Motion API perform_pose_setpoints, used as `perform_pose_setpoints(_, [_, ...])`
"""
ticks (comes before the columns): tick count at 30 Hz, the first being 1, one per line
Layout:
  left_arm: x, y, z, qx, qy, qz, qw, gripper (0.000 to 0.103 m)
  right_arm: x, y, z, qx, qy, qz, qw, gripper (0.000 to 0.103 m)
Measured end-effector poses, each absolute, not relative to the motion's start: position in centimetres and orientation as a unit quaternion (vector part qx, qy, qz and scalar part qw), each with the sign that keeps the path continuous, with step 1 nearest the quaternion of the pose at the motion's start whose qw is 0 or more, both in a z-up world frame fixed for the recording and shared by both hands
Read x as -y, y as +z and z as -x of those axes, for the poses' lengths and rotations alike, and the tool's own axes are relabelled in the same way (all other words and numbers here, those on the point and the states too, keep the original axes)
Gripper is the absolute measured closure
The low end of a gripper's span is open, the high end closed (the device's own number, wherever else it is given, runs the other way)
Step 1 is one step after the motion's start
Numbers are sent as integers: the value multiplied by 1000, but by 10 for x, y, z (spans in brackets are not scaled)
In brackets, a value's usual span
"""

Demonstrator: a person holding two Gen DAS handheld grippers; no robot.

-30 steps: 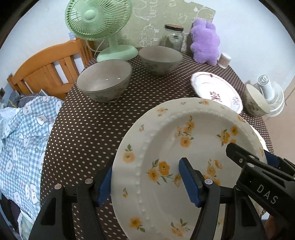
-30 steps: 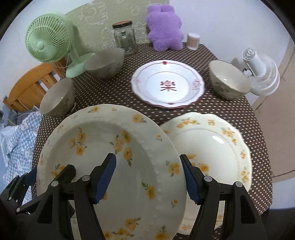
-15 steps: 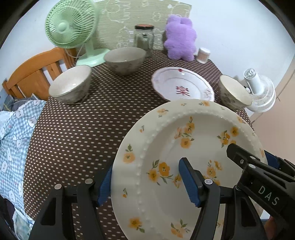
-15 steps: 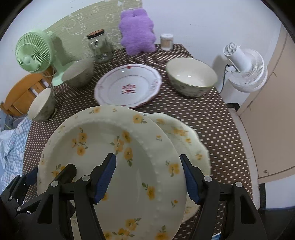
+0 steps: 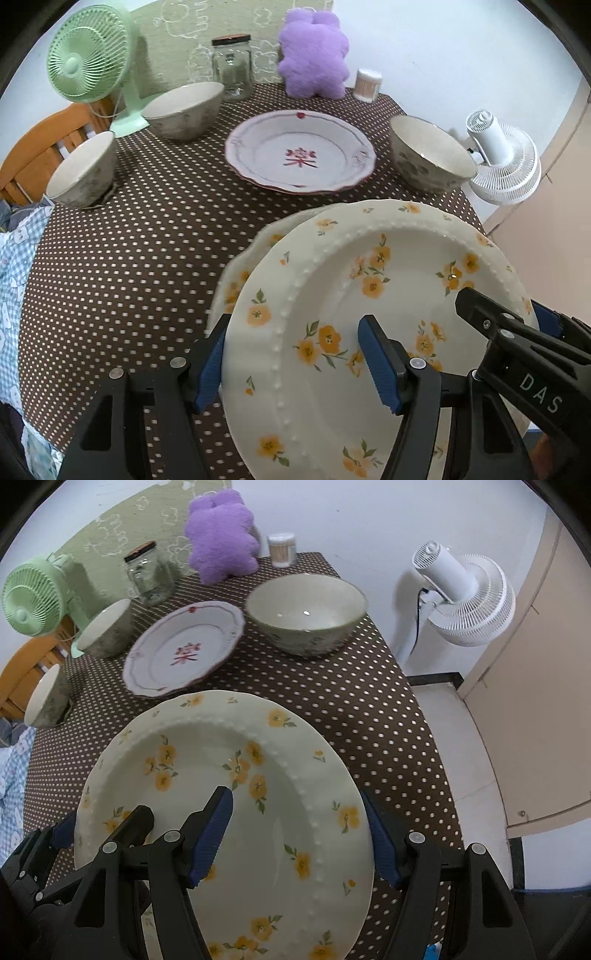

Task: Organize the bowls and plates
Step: 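Lower the held plate onto the other yellow-flower plate and open both grippers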

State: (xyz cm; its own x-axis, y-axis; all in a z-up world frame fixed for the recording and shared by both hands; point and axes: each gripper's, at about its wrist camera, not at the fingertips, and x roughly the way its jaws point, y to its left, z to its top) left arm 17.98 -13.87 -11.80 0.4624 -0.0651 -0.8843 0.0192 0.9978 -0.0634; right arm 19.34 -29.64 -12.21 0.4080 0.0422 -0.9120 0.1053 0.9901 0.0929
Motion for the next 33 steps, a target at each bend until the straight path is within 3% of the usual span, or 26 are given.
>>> perform_pose_setpoints(28, [148,-148,-193,-533,6,3,846,32,303,-158,-206,-566,-1,-82,820,32])
perform_pose_setpoints(33, [153,-145,-193,-528,7,-23,849,26,300,-155,-203,-565,8,-75,822,32])
